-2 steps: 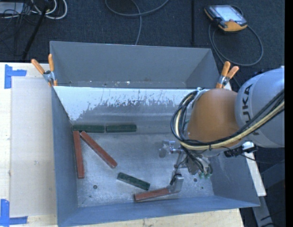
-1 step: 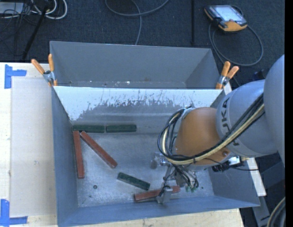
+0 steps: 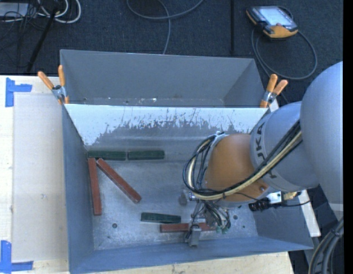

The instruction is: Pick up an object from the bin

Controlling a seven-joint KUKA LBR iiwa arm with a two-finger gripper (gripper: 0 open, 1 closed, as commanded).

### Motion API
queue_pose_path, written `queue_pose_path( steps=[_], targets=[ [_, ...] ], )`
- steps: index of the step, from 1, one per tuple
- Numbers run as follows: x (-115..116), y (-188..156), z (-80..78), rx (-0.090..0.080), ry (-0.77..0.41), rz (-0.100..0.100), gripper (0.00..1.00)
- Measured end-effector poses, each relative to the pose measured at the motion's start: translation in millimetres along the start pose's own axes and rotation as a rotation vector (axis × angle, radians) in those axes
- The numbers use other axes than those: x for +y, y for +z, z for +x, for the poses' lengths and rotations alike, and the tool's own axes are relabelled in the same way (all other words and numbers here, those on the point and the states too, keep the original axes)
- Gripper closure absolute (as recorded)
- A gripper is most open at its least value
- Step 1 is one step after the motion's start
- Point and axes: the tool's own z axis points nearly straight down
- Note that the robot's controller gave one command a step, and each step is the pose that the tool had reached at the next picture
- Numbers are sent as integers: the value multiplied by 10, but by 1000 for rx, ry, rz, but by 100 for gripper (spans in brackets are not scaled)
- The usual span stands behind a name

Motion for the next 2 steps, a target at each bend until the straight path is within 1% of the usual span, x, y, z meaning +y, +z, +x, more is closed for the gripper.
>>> queue_pose_path(
  steps=[1,2],
  targets=[
    [391,-191,170,5,-64,-1,100],
    [391,-191,169,5,-65,-1,100]
  ],
)
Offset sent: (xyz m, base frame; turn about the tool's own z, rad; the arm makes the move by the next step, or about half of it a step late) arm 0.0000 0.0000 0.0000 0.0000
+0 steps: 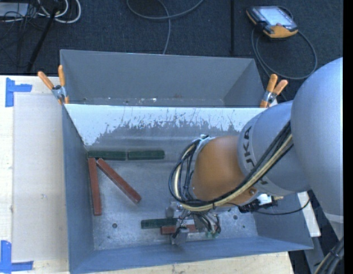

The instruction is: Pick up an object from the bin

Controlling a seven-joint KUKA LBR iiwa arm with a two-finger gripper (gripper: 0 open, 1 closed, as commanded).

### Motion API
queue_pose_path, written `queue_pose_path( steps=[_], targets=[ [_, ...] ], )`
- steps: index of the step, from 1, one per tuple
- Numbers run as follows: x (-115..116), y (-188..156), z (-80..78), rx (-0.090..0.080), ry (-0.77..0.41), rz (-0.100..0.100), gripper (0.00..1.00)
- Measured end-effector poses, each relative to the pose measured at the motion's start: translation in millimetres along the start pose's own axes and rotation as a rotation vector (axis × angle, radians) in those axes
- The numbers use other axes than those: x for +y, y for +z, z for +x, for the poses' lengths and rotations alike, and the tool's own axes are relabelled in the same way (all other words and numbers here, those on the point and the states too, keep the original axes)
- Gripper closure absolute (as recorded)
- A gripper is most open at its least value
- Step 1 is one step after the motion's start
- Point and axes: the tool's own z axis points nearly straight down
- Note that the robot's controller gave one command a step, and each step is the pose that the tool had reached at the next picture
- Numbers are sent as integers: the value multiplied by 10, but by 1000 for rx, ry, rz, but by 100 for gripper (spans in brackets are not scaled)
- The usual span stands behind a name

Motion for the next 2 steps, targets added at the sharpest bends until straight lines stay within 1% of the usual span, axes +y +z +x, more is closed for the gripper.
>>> queue_pose_path(
  steps=[1,2],
  targets=[
    [-23,-1604,-336,-1,8,1,100],
    [-24,-1598,-331,1,8,1,100]
  ],
)
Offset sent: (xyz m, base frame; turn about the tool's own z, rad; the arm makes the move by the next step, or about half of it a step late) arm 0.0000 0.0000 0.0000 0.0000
